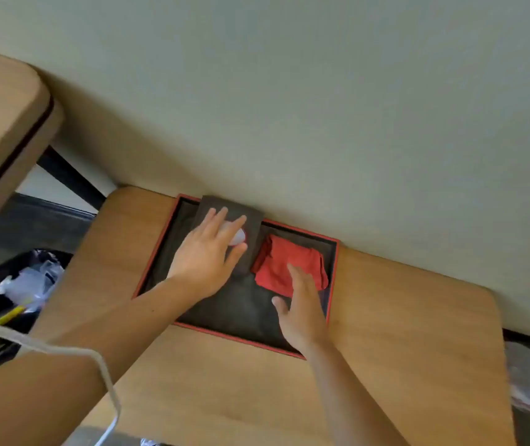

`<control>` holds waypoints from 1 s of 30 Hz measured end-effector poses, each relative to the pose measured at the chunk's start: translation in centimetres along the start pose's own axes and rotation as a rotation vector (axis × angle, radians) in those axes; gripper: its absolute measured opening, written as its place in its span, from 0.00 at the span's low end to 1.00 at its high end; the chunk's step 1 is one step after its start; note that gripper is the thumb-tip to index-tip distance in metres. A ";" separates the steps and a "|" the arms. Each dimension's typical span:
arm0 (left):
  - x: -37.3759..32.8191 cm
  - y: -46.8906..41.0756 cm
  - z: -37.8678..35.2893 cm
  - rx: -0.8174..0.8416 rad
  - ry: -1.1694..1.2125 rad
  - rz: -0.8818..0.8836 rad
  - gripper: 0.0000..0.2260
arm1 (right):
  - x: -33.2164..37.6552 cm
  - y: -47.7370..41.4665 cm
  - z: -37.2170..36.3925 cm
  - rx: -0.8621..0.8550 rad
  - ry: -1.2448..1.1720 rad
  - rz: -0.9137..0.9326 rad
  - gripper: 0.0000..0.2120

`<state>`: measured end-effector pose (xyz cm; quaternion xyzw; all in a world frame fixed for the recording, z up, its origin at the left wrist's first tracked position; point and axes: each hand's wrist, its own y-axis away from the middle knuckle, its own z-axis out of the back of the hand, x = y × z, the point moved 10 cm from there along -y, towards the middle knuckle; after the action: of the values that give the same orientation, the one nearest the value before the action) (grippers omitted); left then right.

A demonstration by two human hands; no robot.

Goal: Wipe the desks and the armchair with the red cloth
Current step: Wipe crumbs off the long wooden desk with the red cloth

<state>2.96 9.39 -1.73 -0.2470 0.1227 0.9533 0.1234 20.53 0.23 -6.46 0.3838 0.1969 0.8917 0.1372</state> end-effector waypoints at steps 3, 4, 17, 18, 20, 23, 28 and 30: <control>0.2 -2.4 -1.8 -0.061 -0.241 -0.059 0.30 | -1.3 -3.7 0.7 -0.115 0.202 0.099 0.38; 0.4 -3.0 -2.2 -0.071 -0.286 -0.067 0.31 | -1.4 -4.8 0.6 -0.120 0.248 0.126 0.40; 1.8 -3.7 -5.2 -0.254 -0.478 -0.116 0.32 | -2.5 -7.4 -3.0 -0.400 0.515 0.315 0.42; 1.8 -3.7 -5.2 -0.254 -0.478 -0.113 0.32 | -2.6 -7.4 -3.1 -0.409 0.512 0.315 0.40; 1.7 -3.6 -5.1 -0.260 -0.471 -0.114 0.32 | -2.5 -7.4 -2.7 -0.458 0.507 0.337 0.37; 1.5 -3.6 -5.0 -0.254 -0.459 -0.119 0.32 | -2.0 -7.1 -1.9 -0.529 0.504 0.375 0.34; 1.8 -3.4 -5.1 -0.199 -0.456 -0.102 0.31 | -2.4 -6.0 1.4 -0.652 0.069 0.252 0.22; 1.6 -3.2 -5.2 -0.158 -0.445 -0.114 0.31 | -2.5 -5.4 2.8 -0.673 -0.130 0.180 0.13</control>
<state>4.82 11.13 -7.54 -0.0464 0.0033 0.9823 0.1812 24.75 4.76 -8.72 0.3888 -0.1516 0.8889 0.1891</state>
